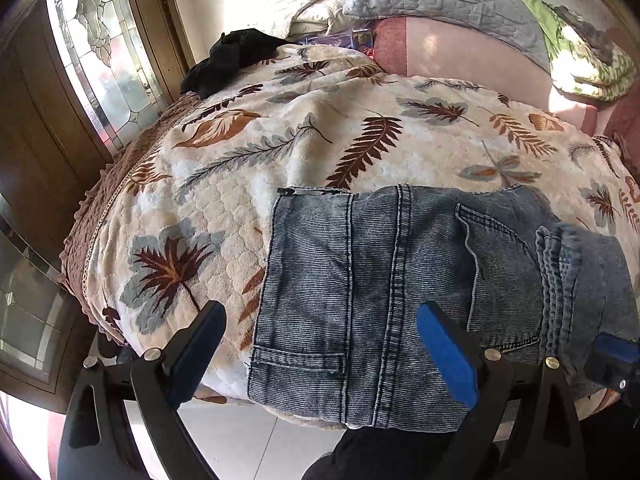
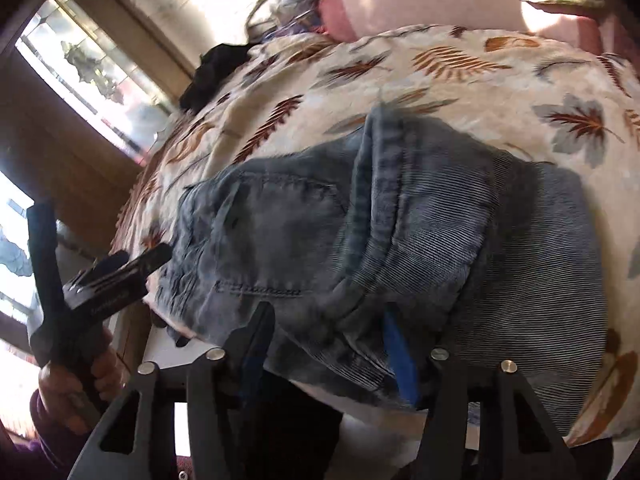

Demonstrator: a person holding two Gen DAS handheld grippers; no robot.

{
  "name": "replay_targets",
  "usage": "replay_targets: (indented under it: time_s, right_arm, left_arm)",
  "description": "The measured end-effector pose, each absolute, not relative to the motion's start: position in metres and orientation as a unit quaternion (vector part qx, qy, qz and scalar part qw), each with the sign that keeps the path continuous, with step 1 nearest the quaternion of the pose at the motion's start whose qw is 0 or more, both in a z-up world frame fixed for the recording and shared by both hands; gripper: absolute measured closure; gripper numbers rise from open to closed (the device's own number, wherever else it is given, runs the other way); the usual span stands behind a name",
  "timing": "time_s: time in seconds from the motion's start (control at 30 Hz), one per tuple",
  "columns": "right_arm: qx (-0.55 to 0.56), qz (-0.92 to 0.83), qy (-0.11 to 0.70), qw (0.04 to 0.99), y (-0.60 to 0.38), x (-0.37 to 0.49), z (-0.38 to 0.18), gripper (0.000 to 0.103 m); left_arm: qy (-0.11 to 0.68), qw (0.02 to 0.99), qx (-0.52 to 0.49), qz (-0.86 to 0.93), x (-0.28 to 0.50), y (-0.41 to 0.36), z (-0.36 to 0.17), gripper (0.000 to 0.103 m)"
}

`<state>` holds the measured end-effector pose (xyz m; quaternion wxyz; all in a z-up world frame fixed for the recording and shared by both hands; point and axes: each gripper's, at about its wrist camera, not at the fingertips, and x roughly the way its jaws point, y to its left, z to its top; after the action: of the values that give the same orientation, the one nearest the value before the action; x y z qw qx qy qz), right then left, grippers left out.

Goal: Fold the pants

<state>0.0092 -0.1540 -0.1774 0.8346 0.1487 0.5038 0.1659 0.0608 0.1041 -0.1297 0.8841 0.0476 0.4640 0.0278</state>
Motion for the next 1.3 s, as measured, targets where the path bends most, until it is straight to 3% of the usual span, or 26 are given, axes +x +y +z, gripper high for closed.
replay_targets:
  time_s: [0.3, 0.37, 0.47, 0.87, 1.1, 1.3]
  right_arm:
    - [0.192, 0.101, 0.449, 0.867, -0.231, -0.012, -0.169, 0.046]
    - [0.190, 0.083, 0.456, 0.866, -0.242, -0.013, -0.182, 0.059]
    - [0.164, 0.062, 0.504, 0.846, -0.241, -0.006, -0.216, 0.068]
    - [0.185, 0.098, 0.445, 0.871, -0.259, 0.031, -0.180, 0.068]
    - [0.172, 0.122, 0.526, 0.824, -0.217, 0.108, -0.215, 0.067]
    - [0.195, 0.134, 0.494, 0.837, -0.225, 0.101, -0.195, 0.064]
  left_arm:
    - [0.441, 0.894, 0.079, -0.030, 0.052, 0.049, -0.121, 0.006]
    - [0.429, 0.897, 0.095, -0.047, 0.048, 0.028, -0.117, 0.006]
    - [0.419, 0.898, 0.120, -0.068, 0.044, -0.004, -0.118, 0.006]
    - [0.473, 0.853, 0.203, -0.088, 0.032, -0.061, -0.179, 0.006]
    - [0.471, 0.854, 0.202, -0.085, 0.020, -0.052, -0.189, 0.006]
    - [0.479, 0.854, 0.180, -0.092, 0.020, -0.040, -0.177, 0.006]
